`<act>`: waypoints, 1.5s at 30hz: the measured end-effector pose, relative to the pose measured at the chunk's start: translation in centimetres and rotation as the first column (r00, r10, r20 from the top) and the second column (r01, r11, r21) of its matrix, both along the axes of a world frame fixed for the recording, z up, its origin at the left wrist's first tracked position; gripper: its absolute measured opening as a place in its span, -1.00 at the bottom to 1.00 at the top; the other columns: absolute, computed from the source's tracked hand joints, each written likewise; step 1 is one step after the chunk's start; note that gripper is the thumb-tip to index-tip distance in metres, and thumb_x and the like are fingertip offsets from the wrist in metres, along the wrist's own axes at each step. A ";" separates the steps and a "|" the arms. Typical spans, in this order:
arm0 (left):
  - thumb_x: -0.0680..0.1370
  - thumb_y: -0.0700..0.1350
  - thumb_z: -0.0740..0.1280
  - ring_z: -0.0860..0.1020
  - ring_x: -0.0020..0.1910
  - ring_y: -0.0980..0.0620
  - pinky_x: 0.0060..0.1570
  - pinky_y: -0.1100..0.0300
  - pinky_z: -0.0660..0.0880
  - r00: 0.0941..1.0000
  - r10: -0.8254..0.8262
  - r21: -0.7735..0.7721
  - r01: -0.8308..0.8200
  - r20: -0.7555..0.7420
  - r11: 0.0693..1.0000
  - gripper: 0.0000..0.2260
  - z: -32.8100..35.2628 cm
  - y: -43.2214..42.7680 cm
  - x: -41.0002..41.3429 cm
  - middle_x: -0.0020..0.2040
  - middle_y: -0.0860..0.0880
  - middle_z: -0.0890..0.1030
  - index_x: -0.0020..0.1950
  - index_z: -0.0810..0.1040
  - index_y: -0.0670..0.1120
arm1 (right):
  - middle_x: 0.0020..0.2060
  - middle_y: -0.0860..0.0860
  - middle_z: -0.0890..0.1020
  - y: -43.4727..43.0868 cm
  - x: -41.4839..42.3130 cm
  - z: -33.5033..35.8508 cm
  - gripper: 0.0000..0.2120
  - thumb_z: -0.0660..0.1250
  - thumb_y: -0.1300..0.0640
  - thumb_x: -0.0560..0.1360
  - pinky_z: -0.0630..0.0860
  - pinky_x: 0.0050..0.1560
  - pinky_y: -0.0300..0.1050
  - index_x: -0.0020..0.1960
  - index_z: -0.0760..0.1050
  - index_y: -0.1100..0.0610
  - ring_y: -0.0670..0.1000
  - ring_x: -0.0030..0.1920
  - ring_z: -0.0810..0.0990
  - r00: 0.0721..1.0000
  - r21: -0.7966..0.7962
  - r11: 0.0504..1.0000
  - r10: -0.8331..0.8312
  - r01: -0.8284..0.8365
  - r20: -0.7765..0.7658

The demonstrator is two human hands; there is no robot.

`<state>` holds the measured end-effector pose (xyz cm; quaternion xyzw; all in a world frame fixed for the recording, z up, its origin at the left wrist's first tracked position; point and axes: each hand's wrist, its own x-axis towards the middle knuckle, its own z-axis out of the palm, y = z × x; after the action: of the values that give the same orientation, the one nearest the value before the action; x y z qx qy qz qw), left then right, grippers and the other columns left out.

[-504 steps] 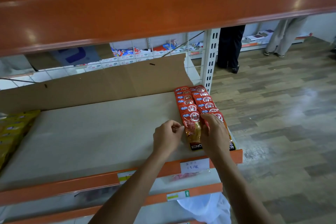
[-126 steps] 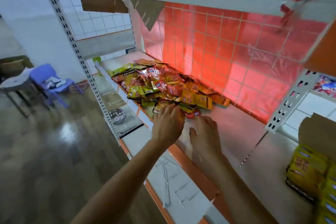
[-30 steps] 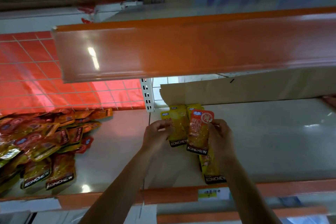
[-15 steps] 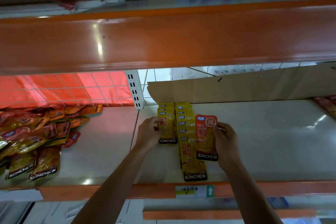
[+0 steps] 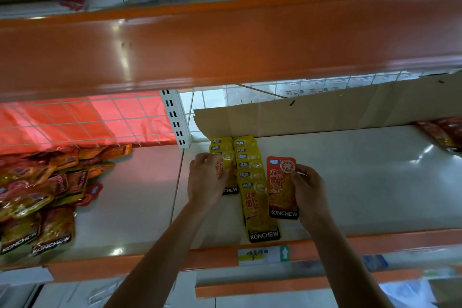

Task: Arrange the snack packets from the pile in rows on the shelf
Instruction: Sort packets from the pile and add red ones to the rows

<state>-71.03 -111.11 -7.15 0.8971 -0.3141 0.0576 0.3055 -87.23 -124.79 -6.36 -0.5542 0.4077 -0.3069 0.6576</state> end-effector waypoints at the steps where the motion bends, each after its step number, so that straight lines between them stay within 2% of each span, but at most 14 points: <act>1: 0.50 -0.05 0.40 0.45 0.20 -0.10 0.10 0.15 0.39 0.999 -0.029 -0.042 0.030 0.021 0.999 -0.68 0.4 -0.3 -0.5 0.19 -0.12 0.52 0.23 0.57 -0.09 | -0.08 0.11 0.64 0.0 0.0 0.1 -0.79 0.19 0.22 0.60 0.61 -0.05 0.23 0.21 0.47 0.20 0.12 -0.12 0.67 1.000 -0.003 1.000 -0.006 0.006 0.005; 6: 0.51 -0.09 0.39 0.49 0.17 -0.08 0.12 0.12 0.43 0.970 -0.237 -0.162 0.242 0.051 0.957 -0.73 1.9 -2.7 -2.9 0.14 -0.09 0.56 0.20 0.58 -0.11 | -0.06 0.13 0.65 0.0 0.1 0.8 -0.80 0.21 0.24 0.59 0.60 -0.06 0.25 0.19 0.49 0.18 0.14 -0.10 0.67 0.998 -0.028 0.998 -0.063 0.063 -0.013; 8: 0.52 -0.11 0.39 0.49 0.18 -0.07 0.15 0.08 0.45 0.949 -0.308 -0.189 0.315 0.062 0.930 -0.73 2.0 -3.8 -4.0 0.14 -0.09 0.57 0.20 0.58 -0.13 | -0.08 0.12 0.65 -0.2 -0.3 1.3 -0.81 0.20 0.25 0.59 0.62 -0.08 0.19 0.18 0.49 0.19 0.11 -0.12 0.66 0.996 -0.050 0.995 -0.084 0.083 -0.006; 12: 0.55 -0.09 0.35 0.42 0.26 -0.02 0.21 0.21 0.31 0.911 -0.409 -0.141 0.411 0.042 0.901 -0.68 2.1 -6.3 -6.4 0.21 -0.09 0.53 0.29 0.51 -0.13 | -0.12 0.04 0.62 -1.1 -1.8 1.8 -0.84 0.18 0.26 0.60 0.58 -0.30 -0.14 0.15 0.46 0.18 -0.03 -0.18 0.64 0.993 -0.102 0.988 -0.116 0.118 0.024; 14: 0.56 -0.12 0.33 0.43 0.25 -0.06 0.21 0.17 0.33 0.898 -0.440 -0.114 0.440 0.030 0.891 -0.68 2.1 -7.6 -7.5 0.21 -0.12 0.53 0.30 0.51 -0.16 | -0.11 0.05 0.62 -2.0 -2.6 1.7 -0.83 0.19 0.26 0.60 0.56 -0.31 -0.17 0.16 0.46 0.19 -0.03 -0.17 0.64 0.989 -0.110 0.983 -0.143 0.145 0.025; 17: 0.58 -0.20 0.25 0.51 0.18 -0.07 0.15 0.11 0.43 0.860 -0.509 -0.089 0.510 0.034 0.855 -0.70 2.1 -10.0 -8.9 0.18 -0.14 0.57 0.31 0.50 -0.17 | -0.10 0.04 0.61 -3.9 -3.9 1.5 -0.82 0.19 0.27 0.59 0.57 -0.23 -0.11 0.17 0.46 0.20 -0.01 -0.15 0.63 0.982 -0.101 0.976 -0.187 0.190 0.041; 19: 0.63 -0.17 0.16 0.58 0.04 0.00 -0.03 0.18 0.51 0.832 -0.551 -0.131 0.541 -0.058 0.831 -0.71 2.3 -11.9 -10.1 0.12 -0.10 0.61 0.34 0.46 -0.13 | -0.08 0.05 0.61 -5.6 -5.1 1.3 -0.82 0.19 0.26 0.59 0.58 -0.18 -0.06 0.17 0.45 0.19 0.01 -0.12 0.63 0.975 -0.100 0.970 -0.220 0.223 0.041; 21: 0.66 -0.09 0.13 0.62 -0.09 0.05 -0.15 0.24 0.54 0.772 -0.596 -0.204 0.562 -0.221 0.802 -0.69 2.6 -14.1 -11.7 0.07 -0.08 0.64 0.39 0.40 -0.10 | -0.06 0.08 0.61 -7.9 -6.4 1.1 -0.83 0.20 0.24 0.59 0.58 -0.16 -0.04 0.16 0.45 0.17 0.03 -0.11 0.63 0.967 -0.092 0.962 -0.252 0.255 0.047; 24: 0.61 -0.03 0.26 0.63 0.04 0.00 0.02 0.08 0.61 0.670 -0.636 -0.213 0.606 -0.384 0.767 -0.53 2.5 -18.6 -14.5 0.16 -0.09 0.60 0.49 0.23 -0.05 | -0.05 0.08 0.62 -12.1 -8.9 1.1 -0.85 0.21 0.23 0.58 0.59 -0.13 -0.02 0.14 0.46 0.15 0.03 -0.10 0.63 0.958 -0.093 0.954 -0.284 0.287 0.039; 28: 0.55 -0.11 0.36 0.62 0.04 0.03 0.04 0.03 0.60 0.631 -0.597 -0.277 0.537 -0.495 0.797 -0.46 2.1 -24.9 -18.0 0.10 -0.06 0.61 0.48 0.24 0.03 | -0.07 0.06 0.61 -18.7 -12.8 1.8 -0.83 0.20 0.24 0.59 0.57 -0.19 -0.09 0.16 0.46 0.18 0.01 -0.12 0.63 0.959 -0.088 0.955 -0.281 0.283 0.032; 33: 0.53 -0.09 0.39 0.62 -0.01 0.11 0.03 0.10 0.60 0.621 -0.551 -0.306 0.463 -0.558 0.832 -0.60 1.6 -31.4 -21.9 0.06 0.00 0.64 0.35 0.42 0.03 | 0.00 0.08 0.62 -25.3 -17.0 1.9 -0.85 0.21 0.21 0.59 0.61 -0.06 0.02 0.15 0.46 0.14 0.03 -0.07 0.64 0.970 -0.116 0.964 -0.244 0.241 -0.018; 36: 0.50 -0.10 0.43 0.62 -0.07 0.12 0.01 0.16 0.59 0.651 -0.531 -0.308 0.434 -0.543 0.847 -0.73 1.6 -34.5 -23.6 -0.01 0.02 0.65 0.19 0.56 -0.04 | 0.01 0.05 0.62 -28.4 -19.0 1.9 -0.80 0.23 0.18 0.58 0.60 -0.08 -0.05 0.19 0.50 0.14 -0.02 -0.08 0.63 0.971 -0.191 0.958 -0.230 0.213 -0.069; 40: 0.47 -0.14 0.46 0.64 -0.06 0.01 0.02 0.03 0.61 0.645 -0.452 -0.323 0.317 -0.616 0.892 -0.81 1.1 -38.4 -25.2 -0.06 -0.02 0.65 0.06 0.58 -0.05 | 0.07 0.04 0.61 -31.6 -21.5 1.5 -0.74 0.23 0.19 0.56 0.46 -0.20 -0.26 0.23 0.51 0.14 -0.03 -0.02 0.57 0.937 -0.372 0.907 -0.287 0.197 -0.202; 45: 0.50 -0.16 0.43 0.63 -0.12 0.01 -0.21 0.25 0.58 0.612 -0.328 -0.328 0.116 -0.720 0.938 -0.89 0.4 -42.6 -26.2 -0.05 -0.06 0.65 0.01 0.58 -0.08 | 0.10 0.14 0.61 -34.5 -23.4 0.9 -0.68 0.24 0.26 0.51 0.38 0.04 -0.15 0.26 0.50 0.20 0.13 0.12 0.55 0.874 -0.588 0.800 -0.368 0.123 -0.318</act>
<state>-97.26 -153.68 -6.79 0.7444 -0.2549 -0.3264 0.5238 -110.61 -159.30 -5.43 -0.7126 0.5024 -0.3699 0.3207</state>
